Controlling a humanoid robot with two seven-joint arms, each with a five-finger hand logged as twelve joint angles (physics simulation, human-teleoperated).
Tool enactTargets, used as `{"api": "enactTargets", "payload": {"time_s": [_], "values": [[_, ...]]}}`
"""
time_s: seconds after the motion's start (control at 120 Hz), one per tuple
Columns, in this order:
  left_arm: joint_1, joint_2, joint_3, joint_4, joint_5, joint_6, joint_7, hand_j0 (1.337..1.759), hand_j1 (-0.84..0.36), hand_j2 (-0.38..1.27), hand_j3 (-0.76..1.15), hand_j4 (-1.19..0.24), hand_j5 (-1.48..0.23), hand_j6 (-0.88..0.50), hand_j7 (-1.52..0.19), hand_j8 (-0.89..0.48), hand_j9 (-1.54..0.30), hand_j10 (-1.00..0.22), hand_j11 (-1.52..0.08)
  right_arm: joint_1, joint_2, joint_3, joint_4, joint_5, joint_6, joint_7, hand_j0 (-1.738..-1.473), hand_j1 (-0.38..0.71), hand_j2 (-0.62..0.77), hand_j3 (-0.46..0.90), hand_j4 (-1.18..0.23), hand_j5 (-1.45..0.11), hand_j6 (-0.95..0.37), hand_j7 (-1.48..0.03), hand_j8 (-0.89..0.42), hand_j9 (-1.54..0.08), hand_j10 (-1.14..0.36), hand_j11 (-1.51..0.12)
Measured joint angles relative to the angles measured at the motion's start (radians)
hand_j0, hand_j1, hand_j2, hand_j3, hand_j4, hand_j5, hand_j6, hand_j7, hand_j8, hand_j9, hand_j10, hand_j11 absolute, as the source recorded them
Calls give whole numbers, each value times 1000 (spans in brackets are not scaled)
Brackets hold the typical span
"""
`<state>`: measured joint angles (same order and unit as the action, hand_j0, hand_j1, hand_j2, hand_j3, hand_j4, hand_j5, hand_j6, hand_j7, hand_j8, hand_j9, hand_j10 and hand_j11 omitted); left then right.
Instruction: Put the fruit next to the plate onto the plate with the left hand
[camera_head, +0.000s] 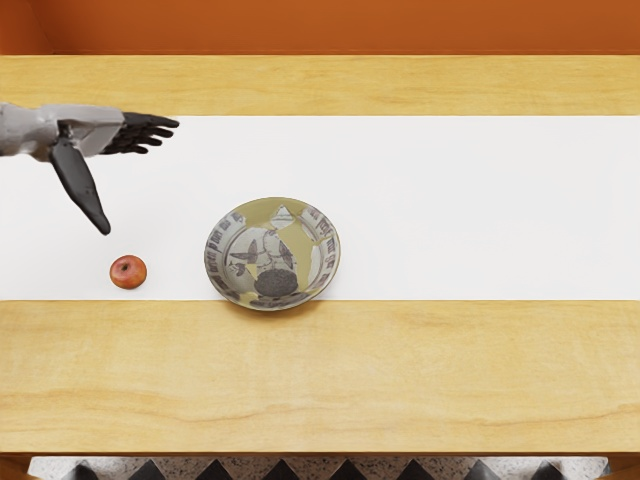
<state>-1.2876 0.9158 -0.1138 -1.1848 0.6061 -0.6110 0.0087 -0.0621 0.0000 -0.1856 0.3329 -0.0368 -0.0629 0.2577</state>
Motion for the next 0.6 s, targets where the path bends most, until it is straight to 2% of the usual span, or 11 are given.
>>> {"api": "enactTargets", "payload": {"time_s": [0.108,0.175,0.233,0.308,0.383,0.442,0.508,0.6], "values": [[-6,1,-2,-6,-7,0,8,1658,349,1,0,-4,-1,-5,0,-5,0,-4,0,0,0,0,0,0,0,0,-1658,-329,-4,0,-16,-22,-16,-22,-16,-22,-17,-22],[2,13,-18,-8,-78,0,40,1658,349,1,0,-4,-1,-5,0,-5,0,-3,0,0,0,0,1,0,0,0,-1658,-329,-4,0,-16,-22,-16,-22,-16,-22,-17,-22],[22,9,-25,-18,-124,0,123,1658,349,1,0,-4,-1,-5,0,-4,0,-3,0,0,0,0,2,0,0,0,-1658,-329,-4,0,-16,-22,-16,-22,-16,-22,-17,-22],[21,16,-31,-78,-151,0,229,1658,349,1,0,-4,-1,-5,0,-4,0,-3,0,0,0,-1,4,0,0,0,-1658,-329,-4,0,-16,-22,-16,-22,-16,-22,-17,-22],[30,20,-35,-133,-161,0,372,1658,349,1,0,-4,-1,-5,0,-4,0,-3,0,1,0,0,5,0,0,0,-1658,-329,-4,0,-16,-22,-16,-22,-16,-22,-17,-22],[30,27,-37,-179,-163,0,467,1658,349,0,0,-4,-1,-5,-1,-5,0,-4,0,1,0,0,6,0,0,0,-1658,-329,-4,0,-17,-22,-16,-22,-17,-22,-17,-22],[29,80,-40,-268,-114,0,531,1658,349,0,0,-5,-1,-6,-1,-5,-1,-4,0,1,0,0,5,0,0,0,-1658,-329,-4,0,-17,-22,-16,-22,-16,-22,-17,-22],[29,123,-42,-383,-47,0,573,1658,349,0,0,-5,-1,-6,-1,-6,-1,-5,-1,1,0,1,5,0,0,0,-1658,-329,-4,0,-16,-22,-16,-22,-16,-22,-17,-22]]}}
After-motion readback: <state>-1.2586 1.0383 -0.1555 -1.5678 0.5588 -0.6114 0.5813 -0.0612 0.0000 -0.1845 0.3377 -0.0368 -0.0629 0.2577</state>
